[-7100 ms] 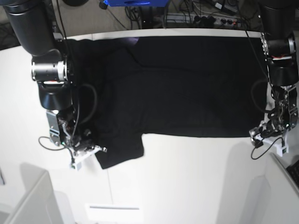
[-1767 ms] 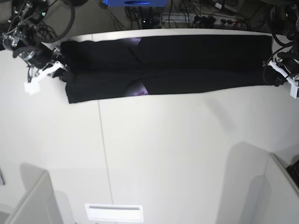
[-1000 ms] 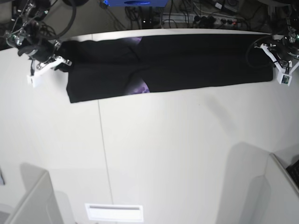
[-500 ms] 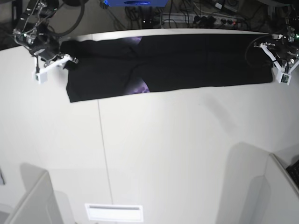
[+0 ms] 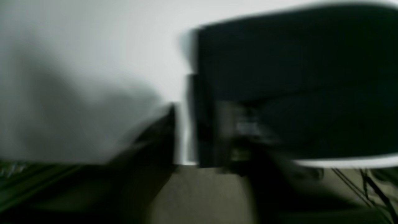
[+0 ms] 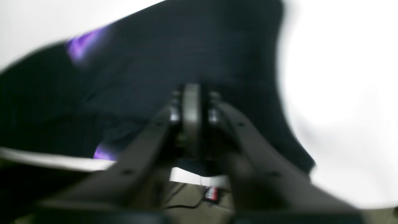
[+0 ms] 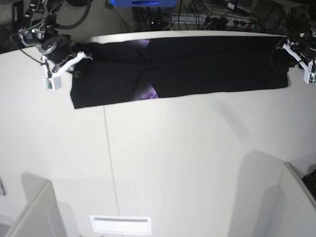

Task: Fold the T-shirt properly
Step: 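Open both grippers and release the folded edge, then move both grippers to the folded strip's edge and grasp its ends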

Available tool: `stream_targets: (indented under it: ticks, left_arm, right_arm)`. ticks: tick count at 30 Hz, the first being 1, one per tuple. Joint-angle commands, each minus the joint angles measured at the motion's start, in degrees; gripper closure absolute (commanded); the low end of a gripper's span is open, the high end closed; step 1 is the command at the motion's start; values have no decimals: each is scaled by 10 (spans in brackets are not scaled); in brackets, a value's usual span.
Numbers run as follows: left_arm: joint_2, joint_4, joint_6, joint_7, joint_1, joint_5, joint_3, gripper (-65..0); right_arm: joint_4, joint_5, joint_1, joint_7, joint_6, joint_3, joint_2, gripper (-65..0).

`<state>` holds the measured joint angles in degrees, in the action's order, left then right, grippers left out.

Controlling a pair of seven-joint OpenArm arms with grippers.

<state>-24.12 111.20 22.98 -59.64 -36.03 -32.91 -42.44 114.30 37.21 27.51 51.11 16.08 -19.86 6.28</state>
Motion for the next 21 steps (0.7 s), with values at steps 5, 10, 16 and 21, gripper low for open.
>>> stream_targets:
  ticks: [5, 10, 16, 21]
  left_arm:
    - [28, -27, 1, 6, 18, 4, -2, 0]
    - [49, -60, 0, 7, 37, 4, -4, 0]
    - [66, -115, 0, 8, 72, 28, -2, 0]
    - [96, -134, 3, 20, 115, 136, 8, 0]
  right_arm:
    - [-4, 5, -14, -9, 1, 19, 1, 0]
    - [-36, 5, -27, -9, 1, 19, 4, 0]
    - [-106, 5, -50, -9, 1, 18, 11, 0]
    - [-153, -62, -79, -13, 1, 19, 9, 0]
